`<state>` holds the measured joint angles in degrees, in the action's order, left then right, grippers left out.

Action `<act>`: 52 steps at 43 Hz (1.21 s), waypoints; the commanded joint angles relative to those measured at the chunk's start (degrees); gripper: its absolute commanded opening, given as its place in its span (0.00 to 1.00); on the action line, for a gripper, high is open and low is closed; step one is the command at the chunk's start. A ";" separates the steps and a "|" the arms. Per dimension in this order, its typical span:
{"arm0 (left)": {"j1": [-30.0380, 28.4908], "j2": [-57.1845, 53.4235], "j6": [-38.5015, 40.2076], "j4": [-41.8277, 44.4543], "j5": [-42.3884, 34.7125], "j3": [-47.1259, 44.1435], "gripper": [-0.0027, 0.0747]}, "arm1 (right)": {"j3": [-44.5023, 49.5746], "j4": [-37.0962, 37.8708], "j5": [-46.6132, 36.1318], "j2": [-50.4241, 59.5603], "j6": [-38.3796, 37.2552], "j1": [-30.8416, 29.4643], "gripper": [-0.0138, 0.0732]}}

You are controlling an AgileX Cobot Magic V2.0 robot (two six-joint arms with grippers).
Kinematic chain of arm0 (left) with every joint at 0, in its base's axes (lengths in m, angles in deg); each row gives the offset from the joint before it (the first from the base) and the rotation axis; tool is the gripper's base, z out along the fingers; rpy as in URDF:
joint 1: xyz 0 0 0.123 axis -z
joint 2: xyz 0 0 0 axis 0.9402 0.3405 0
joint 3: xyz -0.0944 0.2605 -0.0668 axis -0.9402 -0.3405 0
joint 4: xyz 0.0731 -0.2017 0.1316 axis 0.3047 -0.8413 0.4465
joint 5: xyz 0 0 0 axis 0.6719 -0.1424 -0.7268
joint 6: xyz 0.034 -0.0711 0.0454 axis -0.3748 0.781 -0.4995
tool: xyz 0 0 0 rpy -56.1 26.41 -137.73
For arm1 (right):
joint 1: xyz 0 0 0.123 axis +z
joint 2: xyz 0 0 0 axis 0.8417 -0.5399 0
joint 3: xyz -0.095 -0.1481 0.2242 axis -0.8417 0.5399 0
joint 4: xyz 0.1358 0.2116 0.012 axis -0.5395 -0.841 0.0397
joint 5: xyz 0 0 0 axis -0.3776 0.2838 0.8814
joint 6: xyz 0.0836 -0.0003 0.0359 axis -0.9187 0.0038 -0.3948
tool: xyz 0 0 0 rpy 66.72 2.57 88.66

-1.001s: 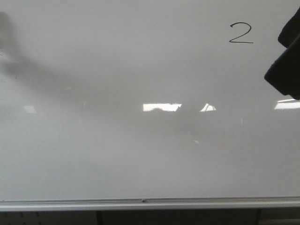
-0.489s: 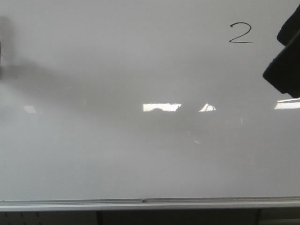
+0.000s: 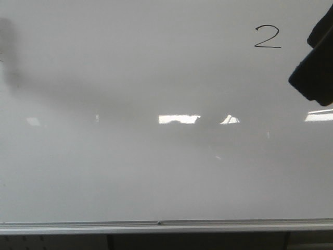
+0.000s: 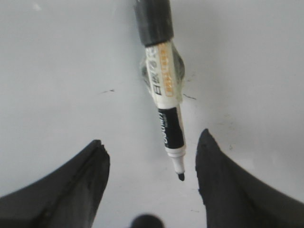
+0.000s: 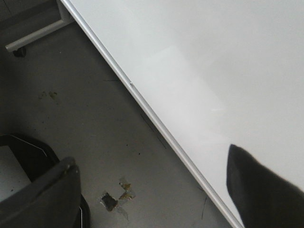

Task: Write number 2 on whiteboard

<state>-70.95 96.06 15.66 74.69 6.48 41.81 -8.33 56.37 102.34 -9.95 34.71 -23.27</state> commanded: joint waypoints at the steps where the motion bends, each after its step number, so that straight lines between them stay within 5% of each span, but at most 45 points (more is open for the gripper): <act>1: 1.37 -6.59 0.25 0.08 4.65 3.71 0.56 | -1.94 -0.34 -4.72 0.62 -2.98 -0.24 0.90; 10: 9.43 -16.40 -2.64 -0.14 25.22 7.94 0.56 | -1.94 -0.34 -6.70 0.62 -9.16 -0.24 0.90; 20: 19.76 -26.22 -8.41 -7.03 38.93 9.84 0.54 | -1.94 -0.34 -6.83 0.62 -13.95 -0.24 0.90; 36: 27.54 -39.29 -8.41 -10.22 52.67 9.84 0.47 | -1.94 -0.34 -0.24 6.72 -14.98 -0.24 0.90; 52: 27.66 -41.80 -8.41 -10.22 53.49 9.36 0.30 | -1.94 -0.34 1.57 10.37 -15.60 -0.24 0.87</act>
<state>-43.73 54.08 7.25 64.32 63.31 49.63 -8.33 56.37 106.93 0.08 19.08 -23.27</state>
